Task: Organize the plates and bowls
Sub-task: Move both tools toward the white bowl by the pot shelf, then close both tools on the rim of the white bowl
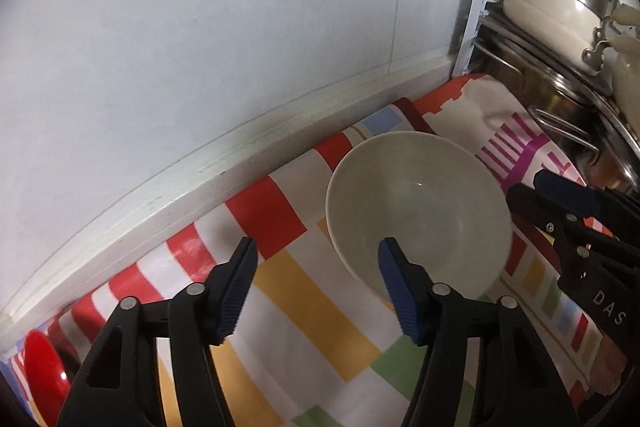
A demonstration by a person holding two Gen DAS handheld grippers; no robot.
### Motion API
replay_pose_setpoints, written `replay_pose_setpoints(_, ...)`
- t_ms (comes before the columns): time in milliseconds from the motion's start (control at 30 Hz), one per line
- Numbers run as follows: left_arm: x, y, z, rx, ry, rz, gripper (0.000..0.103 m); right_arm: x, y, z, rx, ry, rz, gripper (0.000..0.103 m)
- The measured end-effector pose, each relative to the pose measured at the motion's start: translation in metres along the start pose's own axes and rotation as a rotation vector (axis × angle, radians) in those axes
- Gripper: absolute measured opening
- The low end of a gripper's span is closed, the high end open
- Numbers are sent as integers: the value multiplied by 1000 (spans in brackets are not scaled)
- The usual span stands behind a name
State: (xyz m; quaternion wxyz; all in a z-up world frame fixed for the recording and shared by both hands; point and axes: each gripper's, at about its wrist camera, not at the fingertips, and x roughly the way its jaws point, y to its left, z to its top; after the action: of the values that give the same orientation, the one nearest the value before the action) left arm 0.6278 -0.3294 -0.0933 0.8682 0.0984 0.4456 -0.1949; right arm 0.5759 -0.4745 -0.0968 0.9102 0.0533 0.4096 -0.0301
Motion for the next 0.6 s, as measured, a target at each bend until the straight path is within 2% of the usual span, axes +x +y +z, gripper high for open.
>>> replay_pose_setpoints(233,15,-1,6,5,14,-10,52,19,1,-2,13,44,22,32)
replay_pose_setpoints(600,27,-5,7,10,42,-76,23,30,1,-3,34,84,34,16)
